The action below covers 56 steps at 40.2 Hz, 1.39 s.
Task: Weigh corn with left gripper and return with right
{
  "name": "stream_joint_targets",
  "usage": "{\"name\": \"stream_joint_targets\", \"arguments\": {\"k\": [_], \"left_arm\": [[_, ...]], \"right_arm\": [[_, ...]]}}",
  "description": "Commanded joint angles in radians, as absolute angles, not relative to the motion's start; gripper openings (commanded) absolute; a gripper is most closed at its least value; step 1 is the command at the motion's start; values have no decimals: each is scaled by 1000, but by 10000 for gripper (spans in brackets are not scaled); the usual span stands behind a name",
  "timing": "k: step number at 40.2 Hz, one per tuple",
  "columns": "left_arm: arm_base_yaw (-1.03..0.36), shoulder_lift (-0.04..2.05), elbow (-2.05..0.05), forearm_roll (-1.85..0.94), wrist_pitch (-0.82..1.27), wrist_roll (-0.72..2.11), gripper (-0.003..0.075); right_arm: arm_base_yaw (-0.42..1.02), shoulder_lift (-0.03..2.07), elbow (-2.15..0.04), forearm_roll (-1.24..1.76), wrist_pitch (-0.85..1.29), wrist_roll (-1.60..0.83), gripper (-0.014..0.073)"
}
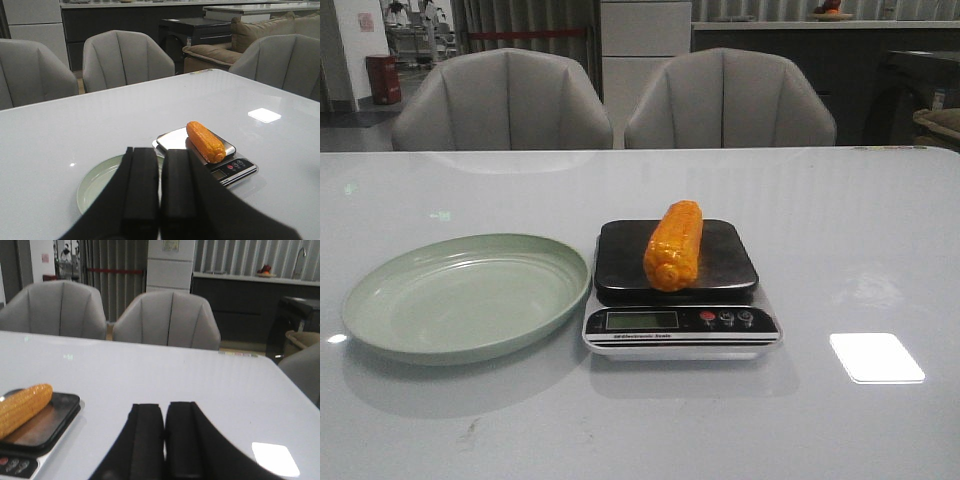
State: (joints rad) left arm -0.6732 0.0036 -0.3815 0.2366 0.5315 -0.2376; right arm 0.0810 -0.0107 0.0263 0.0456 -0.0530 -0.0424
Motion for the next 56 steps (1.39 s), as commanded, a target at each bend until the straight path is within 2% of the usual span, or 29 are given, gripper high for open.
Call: {"name": "stream_joint_targets", "arguments": {"k": [1,7,19,36,39,49,56], "left_arm": [[-675,17,-407,243,448,-239,114],[-675,17,-407,243,448,-239,114],[-675,17,-407,243,448,-239,114],[-675,17,-407,243,448,-239,114],[-675,17,-407,243,448,-239,114],[-675,17,-407,243,448,-239,114],[-675,17,-407,243,448,-239,114]], "right_arm": [[77,-29,4,36,-210,-33,178],[77,22,-111,36,-154,-33,178],[77,340,-391,37,60,-32,178],[76,419,-416,37,108,-32,184],[76,419,-416,37,126,-32,233],[130,449,-417,37,122,-32,593],[212,555,-447,55,141,-31,608]]}}
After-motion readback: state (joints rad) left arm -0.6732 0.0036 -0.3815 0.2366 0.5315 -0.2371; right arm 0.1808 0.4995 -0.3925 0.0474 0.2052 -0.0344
